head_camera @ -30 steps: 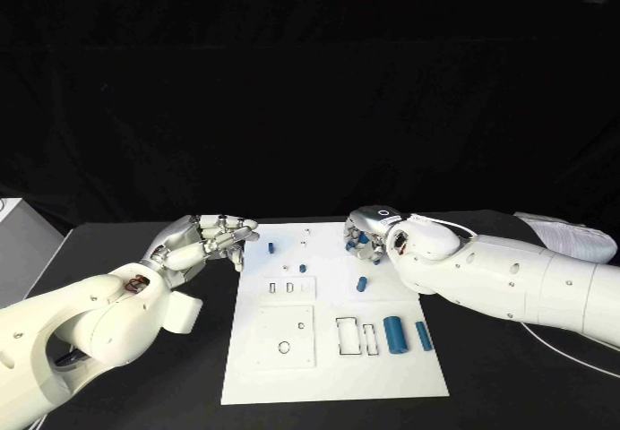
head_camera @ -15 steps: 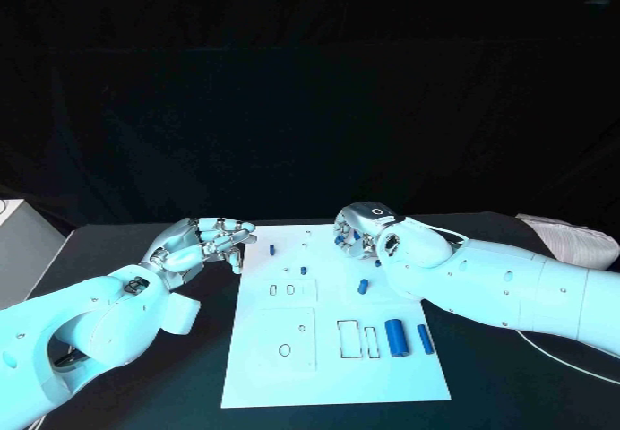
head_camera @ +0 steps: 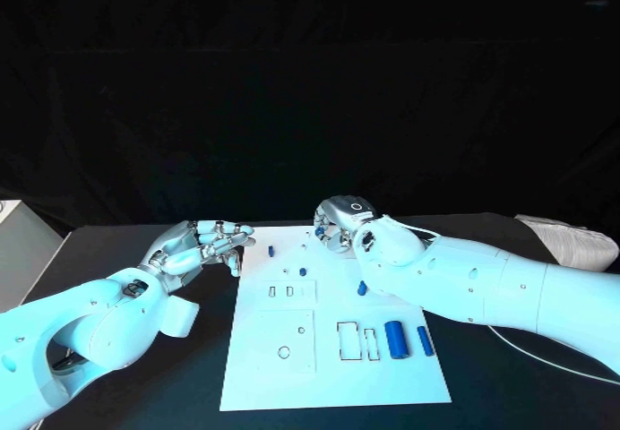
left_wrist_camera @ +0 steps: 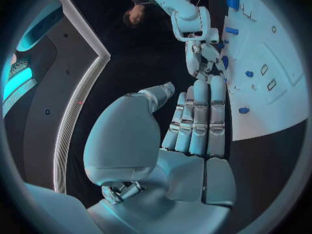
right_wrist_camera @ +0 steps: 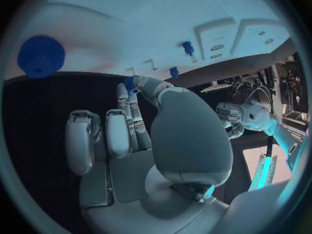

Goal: Assemble the parts on the task board

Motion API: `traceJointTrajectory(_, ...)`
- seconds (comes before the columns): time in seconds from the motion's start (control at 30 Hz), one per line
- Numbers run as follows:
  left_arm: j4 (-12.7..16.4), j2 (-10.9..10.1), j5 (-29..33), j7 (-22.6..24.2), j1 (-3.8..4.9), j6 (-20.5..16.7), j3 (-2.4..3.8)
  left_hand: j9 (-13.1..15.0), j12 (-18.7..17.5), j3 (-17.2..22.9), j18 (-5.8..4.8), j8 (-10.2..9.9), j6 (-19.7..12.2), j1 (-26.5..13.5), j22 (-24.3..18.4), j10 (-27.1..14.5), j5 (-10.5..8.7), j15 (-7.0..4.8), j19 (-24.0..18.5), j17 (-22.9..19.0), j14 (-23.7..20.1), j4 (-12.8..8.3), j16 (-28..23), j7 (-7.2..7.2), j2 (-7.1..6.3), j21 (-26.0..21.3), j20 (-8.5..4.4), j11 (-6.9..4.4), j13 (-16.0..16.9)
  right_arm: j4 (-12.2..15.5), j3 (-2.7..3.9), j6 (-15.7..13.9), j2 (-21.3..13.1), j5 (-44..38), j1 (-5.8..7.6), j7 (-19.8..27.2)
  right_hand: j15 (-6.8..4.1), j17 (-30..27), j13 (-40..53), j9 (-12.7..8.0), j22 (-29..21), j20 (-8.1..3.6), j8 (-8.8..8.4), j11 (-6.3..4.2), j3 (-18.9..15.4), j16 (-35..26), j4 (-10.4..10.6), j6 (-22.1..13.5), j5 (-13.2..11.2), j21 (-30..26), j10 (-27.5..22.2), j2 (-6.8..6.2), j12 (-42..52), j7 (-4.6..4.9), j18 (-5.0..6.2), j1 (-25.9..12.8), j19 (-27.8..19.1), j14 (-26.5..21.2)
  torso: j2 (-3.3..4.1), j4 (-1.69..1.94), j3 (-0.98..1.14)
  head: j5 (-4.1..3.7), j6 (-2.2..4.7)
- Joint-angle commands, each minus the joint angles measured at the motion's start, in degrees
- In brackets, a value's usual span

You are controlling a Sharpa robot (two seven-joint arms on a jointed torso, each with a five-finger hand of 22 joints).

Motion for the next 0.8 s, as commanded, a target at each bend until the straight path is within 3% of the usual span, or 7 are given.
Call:
traceJointTrajectory(0.03, 0.04, 0.23, -0.39, 0.09, 0.02, 1.13, 0.05, 0.09, -0.25, 0.41, 0.77, -0.4, -0.28, -0.14, 0.16, -0.33, 0.0, 0.3, -0.46, 0.11, -0.24, -0.19, 0.23, 0.14, 0.41, 0.42, 0.13, 0.12, -0.03, -1.27, 0.05, -1.38, 0.95, -1.14, -0.02, -0.55, -0.47, 0.05, 0.09, 0.09, 2.39, -0.44, 0.06, 0.02, 0.38, 0.38, -0.1, 0.08, -0.1, 0.19, 0.29, -0.15, 0.14, 0.15, -0.87, 0.27, 1.18, 1.3, 0.1, 0.08, -0.03, -0.06, 0.14)
traceJointTrajectory(0.2, 0.06, 0.33, -0.48, 0.05, 0.02, 1.2, 0.06, 0.09, -0.25, 0.41, 0.77, -0.4, -0.28, -0.14, 0.16, -0.33, 0.0, 0.3, -0.46, 0.11, -0.24, -0.19, 0.23, 0.14, 0.41, 0.42, 0.13, 0.12, -0.03, -3.04, 0.09, -1.4, 2.44, -0.35, -0.16, -0.57, -0.43, 0.23, 0.12, 0.11, 2.36, -0.43, -0.03, 0.07, 0.46, 0.48, -0.14, -0.07, 0.0, 0.17, 0.24, -0.24, 0.09, 0.21, -0.86, 0.21, 1.16, 1.34, 0.13, 0.16, -0.06, -0.12, 0.2)
traceJointTrajectory(0.37, 0.15, 0.11, -0.66, -0.11, 0.03, 1.1, 0.07, 0.09, -0.25, 0.41, 0.77, -0.4, -0.28, -0.14, 0.16, -0.33, 0.0, 0.3, -0.46, 0.11, -0.24, -0.19, 0.23, 0.14, 0.41, 0.42, 0.13, 0.12, -0.03, -4.53, 0.09, -0.59, 3.85, 0.23, -0.28, -0.08, -0.38, 0.25, 0.16, 0.15, 2.46, -0.4, -0.12, 0.14, 0.46, 0.55, -0.14, -0.22, 0.11, 0.23, 0.19, -0.47, 0.01, 0.28, -0.88, -0.02, 1.2, 1.36, 0.13, -0.09, 0.08, 0.35, 0.05)
traceJointTrajectory(0.57, 0.27, -0.19, -0.77, -0.21, 0.04, 1.07, 0.07, 0.09, -0.25, 0.41, 0.77, -0.4, -0.28, -0.14, 0.16, -0.33, 0.0, 0.3, -0.46, 0.11, -0.24, -0.19, 0.23, 0.14, 0.41, 0.42, 0.13, 0.12, -0.03, -5.74, 0.07, 0.49, 4.71, 0.39, -0.54, -0.07, -0.38, 0.25, 0.16, 0.15, 2.46, -0.4, -0.12, 0.14, 0.46, 0.55, -0.14, -0.22, 0.11, 0.23, 0.19, -0.47, 0.01, 0.28, -0.88, -0.02, 1.2, 1.36, 0.19, 0.14, -0.02, 0.45, -0.14)
traceJointTrajectory(0.8, 0.54, -0.62, -0.8, -0.36, 0.05, 1.12, 0.08, 0.11, -0.26, 0.49, 0.77, -0.43, -0.34, -0.09, 0.27, -0.42, 0.0, 0.33, -0.56, 0.14, -0.27, -0.28, 0.23, 0.19, 0.43, 0.58, 0.16, 0.17, -0.04, -6.59, 0.05, 1.06, 5.35, 0.47, -0.79, -0.37, -0.34, 0.48, 0.21, 0.2, 2.47, -0.38, -0.15, 0.16, 0.44, 0.68, -0.06, -0.27, 0.17, 0.23, 0.22, -0.55, -0.01, 0.3, -0.88, -0.26, 1.2, 1.41, 0.39, 0.09, 0.02, 0.79, -0.37)
